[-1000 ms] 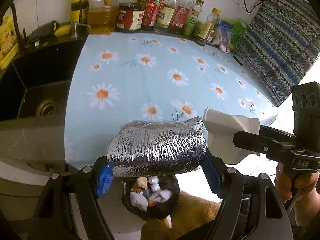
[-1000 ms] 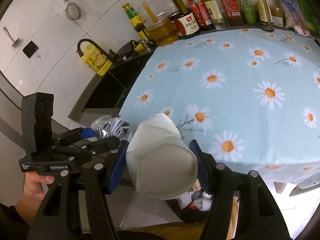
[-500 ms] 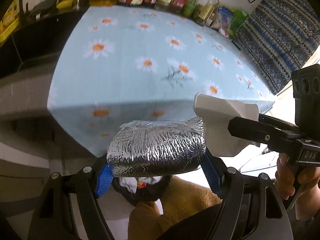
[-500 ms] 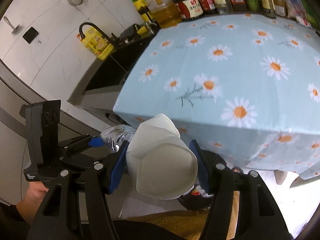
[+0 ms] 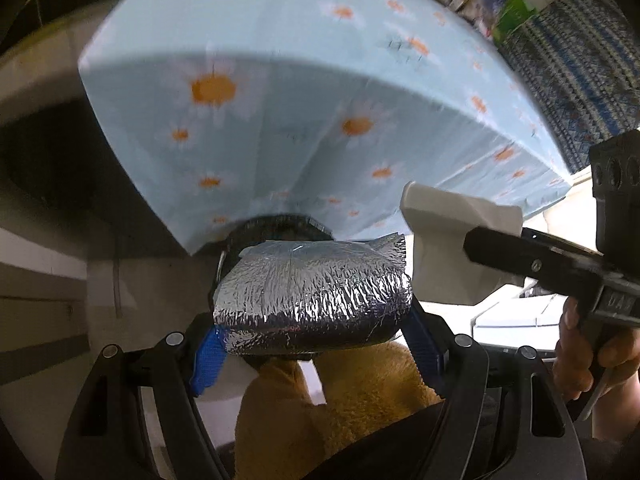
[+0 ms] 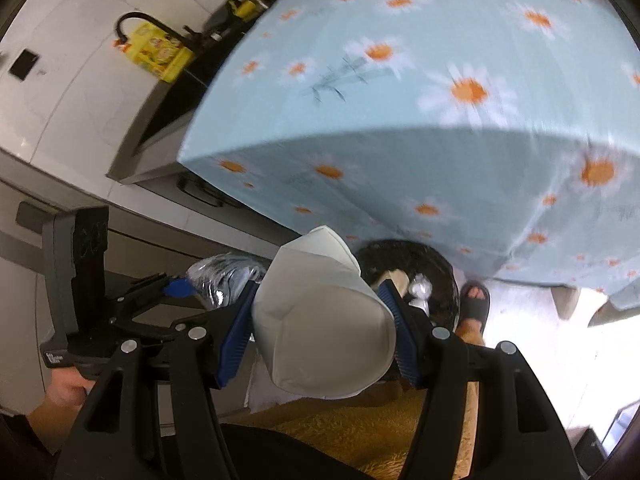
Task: Collect trash
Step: 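Carry the foil roll and white tissue down over the black bin, then open both tools to drop the foil roll and tissue into the bin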
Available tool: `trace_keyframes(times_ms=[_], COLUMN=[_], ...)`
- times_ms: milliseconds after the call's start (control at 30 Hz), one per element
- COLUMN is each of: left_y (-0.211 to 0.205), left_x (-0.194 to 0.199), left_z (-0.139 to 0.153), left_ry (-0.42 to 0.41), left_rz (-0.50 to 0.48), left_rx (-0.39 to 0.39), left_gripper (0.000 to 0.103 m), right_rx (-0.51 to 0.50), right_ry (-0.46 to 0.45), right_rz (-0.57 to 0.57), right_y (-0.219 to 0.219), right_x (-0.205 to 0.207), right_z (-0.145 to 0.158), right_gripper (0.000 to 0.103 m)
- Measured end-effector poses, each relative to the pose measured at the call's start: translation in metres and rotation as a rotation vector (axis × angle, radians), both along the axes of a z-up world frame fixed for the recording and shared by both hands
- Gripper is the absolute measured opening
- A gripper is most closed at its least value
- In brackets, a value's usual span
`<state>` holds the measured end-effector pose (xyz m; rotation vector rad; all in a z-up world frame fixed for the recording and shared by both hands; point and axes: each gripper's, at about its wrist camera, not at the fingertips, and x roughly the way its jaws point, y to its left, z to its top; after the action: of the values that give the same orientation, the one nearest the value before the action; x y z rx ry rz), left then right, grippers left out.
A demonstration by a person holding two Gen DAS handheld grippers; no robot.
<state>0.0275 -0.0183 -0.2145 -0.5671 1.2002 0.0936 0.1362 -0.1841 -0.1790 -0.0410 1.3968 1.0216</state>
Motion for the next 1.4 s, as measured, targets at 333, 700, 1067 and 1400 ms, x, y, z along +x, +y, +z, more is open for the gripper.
trace_keyframes(times_ms=[333, 700, 1067, 1400], left_y=[0.001, -0.002, 0.008, 0.007], left_x=[0.001, 0.010, 0.014, 0.013], left_z=[-0.044, -0.060, -0.048, -0.030], left_ry=[0.122, 0.197, 0.180, 0.148], left_rz=[0.027, 0.013, 0.063, 0.058], left_rx=[-0.053, -0.061, -0.068, -0.059], left_gripper=[0.075, 0.090, 0.096, 0.096], right_rx=[-0.058, -0.054, -0.078, -0.100], right_ry=[0.071, 0.144, 0.136, 0.097], right_rz=[-0.004, -0.092, -0.102, -0.134], right_y=[0.003, -0.005, -0.004, -0.015], right_x=[0.003, 0.021, 0.023, 0.017], right_z=[-0.042, -0.060, -0.050, -0.036], right_gripper=[0.061, 0.078, 0.079, 0.081])
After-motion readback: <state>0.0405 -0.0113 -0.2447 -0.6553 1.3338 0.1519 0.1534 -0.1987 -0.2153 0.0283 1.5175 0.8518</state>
